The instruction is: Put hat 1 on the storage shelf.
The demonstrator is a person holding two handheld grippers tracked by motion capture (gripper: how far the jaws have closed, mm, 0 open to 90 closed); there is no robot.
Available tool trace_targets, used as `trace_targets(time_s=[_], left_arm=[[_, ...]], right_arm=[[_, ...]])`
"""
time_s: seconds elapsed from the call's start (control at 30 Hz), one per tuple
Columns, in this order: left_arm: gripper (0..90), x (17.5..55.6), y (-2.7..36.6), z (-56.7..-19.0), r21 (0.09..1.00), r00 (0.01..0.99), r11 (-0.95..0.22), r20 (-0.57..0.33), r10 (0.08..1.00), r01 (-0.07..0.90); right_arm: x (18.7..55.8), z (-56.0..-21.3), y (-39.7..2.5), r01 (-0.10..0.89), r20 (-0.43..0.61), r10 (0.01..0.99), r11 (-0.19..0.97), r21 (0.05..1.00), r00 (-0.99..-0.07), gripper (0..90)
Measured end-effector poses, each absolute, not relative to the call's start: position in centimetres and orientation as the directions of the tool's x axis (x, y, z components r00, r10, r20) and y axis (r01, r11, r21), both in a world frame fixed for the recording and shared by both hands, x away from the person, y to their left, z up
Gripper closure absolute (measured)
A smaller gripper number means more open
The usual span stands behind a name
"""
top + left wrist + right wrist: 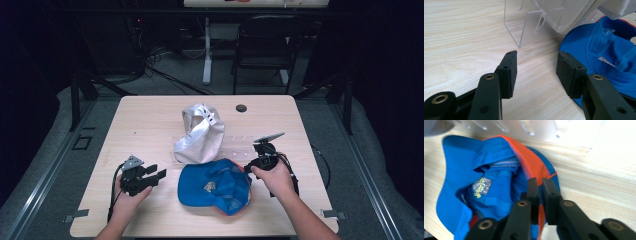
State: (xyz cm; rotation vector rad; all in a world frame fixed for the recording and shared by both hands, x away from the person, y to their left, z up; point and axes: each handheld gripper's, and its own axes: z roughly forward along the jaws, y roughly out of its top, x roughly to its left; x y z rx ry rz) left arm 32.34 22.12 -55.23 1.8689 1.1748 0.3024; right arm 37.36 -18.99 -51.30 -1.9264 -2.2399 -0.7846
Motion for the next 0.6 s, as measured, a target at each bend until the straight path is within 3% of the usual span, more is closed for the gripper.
trace_targets(time_s=[0.3, 0.6], left_arm=[[52.0, 32.3, 22.0, -55.3, 0.783, 0.522, -0.161, -0.232, 0.821, 0.601], [51.9, 32.4, 22.0, -55.3, 0.783, 0.515, -0.158, -0.228, 0.826, 0.601]], right_arm=[[36.1, -51.4, -20.4, 0.950, 0.449, 0.867, 0.079, 0.303, -0.215, 68.5], [34.6, -51.9, -20.9, 0.957, 0.477, 0.848, 0.106, 0.271, -0.229, 65.7]])
